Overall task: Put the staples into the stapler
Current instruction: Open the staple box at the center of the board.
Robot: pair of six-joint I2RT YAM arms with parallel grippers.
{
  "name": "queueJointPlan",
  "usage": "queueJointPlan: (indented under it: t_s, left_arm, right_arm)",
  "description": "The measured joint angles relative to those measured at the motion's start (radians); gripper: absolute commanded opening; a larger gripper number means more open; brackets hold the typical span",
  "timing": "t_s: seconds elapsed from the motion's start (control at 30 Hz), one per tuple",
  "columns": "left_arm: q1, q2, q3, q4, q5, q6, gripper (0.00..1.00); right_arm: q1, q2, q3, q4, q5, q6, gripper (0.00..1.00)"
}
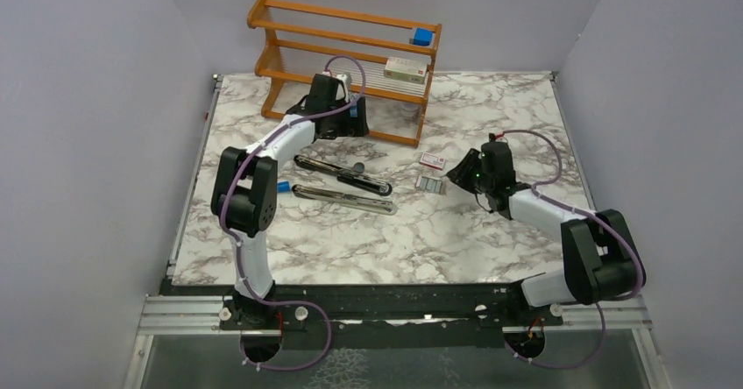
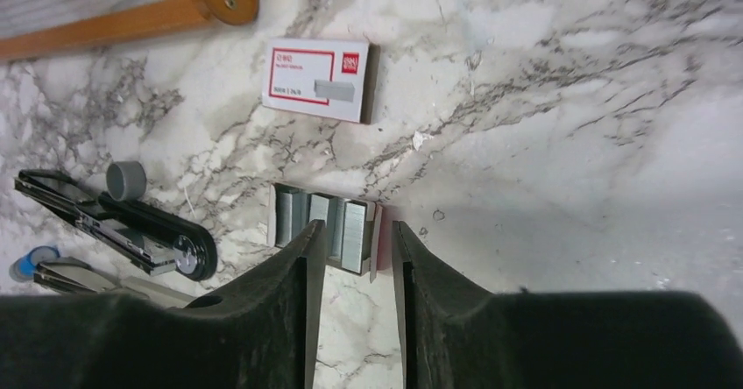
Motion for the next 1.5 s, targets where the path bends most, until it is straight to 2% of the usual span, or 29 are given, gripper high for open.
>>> queueJointPlan:
  t_s: [0.2, 0.43, 0.7, 1.0, 1.2, 1.5]
  left_arm:
    - [0.035, -0.074, 0.020, -0.038, -0.144, 0.024, 0.99]
    - [0.151, -0.168, -0.021, -0.051, -0.233, -0.005, 0.99]
    - [0.203, -0.273, -0.077, -0.028, -0.244, 0.037, 0.99]
    - [0.208, -0.275, -0.064, -0.074, -0.282, 0.055, 0.99]
    - [0.213, -0.276, -0.084, -0.081, -0.282, 0.050, 0.99]
    - [0.230, -0.276, -0.090, -0.075, -0.240, 0.044, 0.92]
  right_arm:
    - [0.000, -0.114, 0.037, -0.062, 0.085, -0.112, 0.48]
    - [0.000, -0.152, 0.101, -0.180, 0.183, -0.191, 0.50]
    - [0.000, -0.200, 0.105, -0.265, 0.193, -0.262, 0.46]
    - [0.006, -0.182, 0.176, -0.348, 0.151, -0.343, 0.40]
    - [0.088, -0.092, 0.261, -0.389, 0.148, -0.320, 0.34]
    - [0.169, 0.051, 0.352, -0.425, 0.147, -0.206, 0.27]
